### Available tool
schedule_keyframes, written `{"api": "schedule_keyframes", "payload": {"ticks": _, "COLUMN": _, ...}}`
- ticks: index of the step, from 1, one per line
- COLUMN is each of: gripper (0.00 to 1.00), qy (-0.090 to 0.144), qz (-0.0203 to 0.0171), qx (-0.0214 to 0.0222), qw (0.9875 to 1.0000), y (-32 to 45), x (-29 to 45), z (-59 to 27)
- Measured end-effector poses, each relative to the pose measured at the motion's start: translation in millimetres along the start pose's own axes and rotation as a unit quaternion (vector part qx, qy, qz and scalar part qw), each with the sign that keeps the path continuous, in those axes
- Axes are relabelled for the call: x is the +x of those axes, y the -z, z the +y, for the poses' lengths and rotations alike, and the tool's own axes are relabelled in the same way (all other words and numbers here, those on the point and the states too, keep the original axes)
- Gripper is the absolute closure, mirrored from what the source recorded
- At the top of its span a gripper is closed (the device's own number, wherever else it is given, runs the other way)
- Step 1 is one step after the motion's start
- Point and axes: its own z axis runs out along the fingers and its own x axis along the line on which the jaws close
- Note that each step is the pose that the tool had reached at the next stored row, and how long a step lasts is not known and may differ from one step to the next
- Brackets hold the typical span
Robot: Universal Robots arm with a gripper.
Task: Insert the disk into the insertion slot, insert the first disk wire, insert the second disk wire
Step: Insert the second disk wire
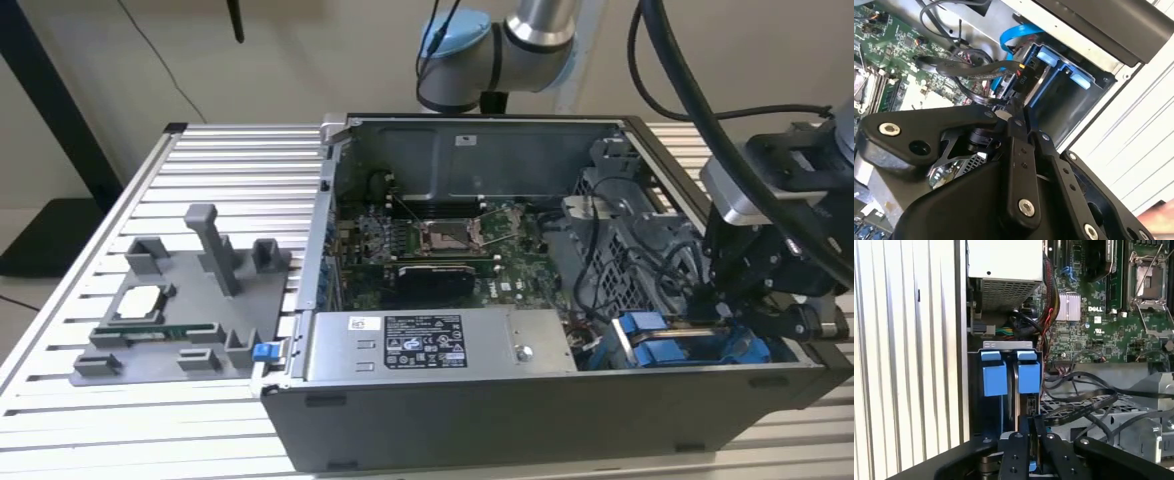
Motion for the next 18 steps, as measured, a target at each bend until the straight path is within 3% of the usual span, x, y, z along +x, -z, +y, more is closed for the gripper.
{"api": "schedule_keyframes", "payload": {"ticks": 2, "gripper": 1.00, "qy": 0.000, "qz": 0.0006, "qx": 0.0000, "qw": 1.0000, "y": 0.0, "x": -0.2, "z": 0.0}}
{"api": "schedule_keyframes", "payload": {"ticks": 3, "gripper": 1.00, "qy": 0.000, "qz": 0.0017, "qx": -0.0025, "qw": 1.0000, "y": -0.4, "x": -0.7, "z": -0.1}}
{"api": "schedule_keyframes", "payload": {"ticks": 6, "gripper": 1.00, "qy": -0.004, "qz": 0.0047, "qx": -0.0235, "qw": 0.9997, "y": -0.9, "x": -2.7, "z": -0.5}}
{"api": "schedule_keyframes", "payload": {"ticks": 7, "gripper": 1.00, "qy": -0.005, "qz": 0.0049, "qx": -0.0271, "qw": 0.9996, "y": -1.1, "x": -3.0, "z": -1.5}}
{"api": "schedule_keyframes", "payload": {"ticks": 9, "gripper": 1.00, "qy": -0.005, "qz": 0.0049, "qx": -0.0284, "qw": 0.9996, "y": -2.2, "x": -3.7, "z": -4.0}}
{"api": "schedule_keyframes", "payload": {"ticks": 18, "gripper": 1.00, "qy": -0.008, "qz": 0.0054, "qx": -0.0425, "qw": 0.9991, "y": -7.9, "x": -7.9, "z": -16.2}}
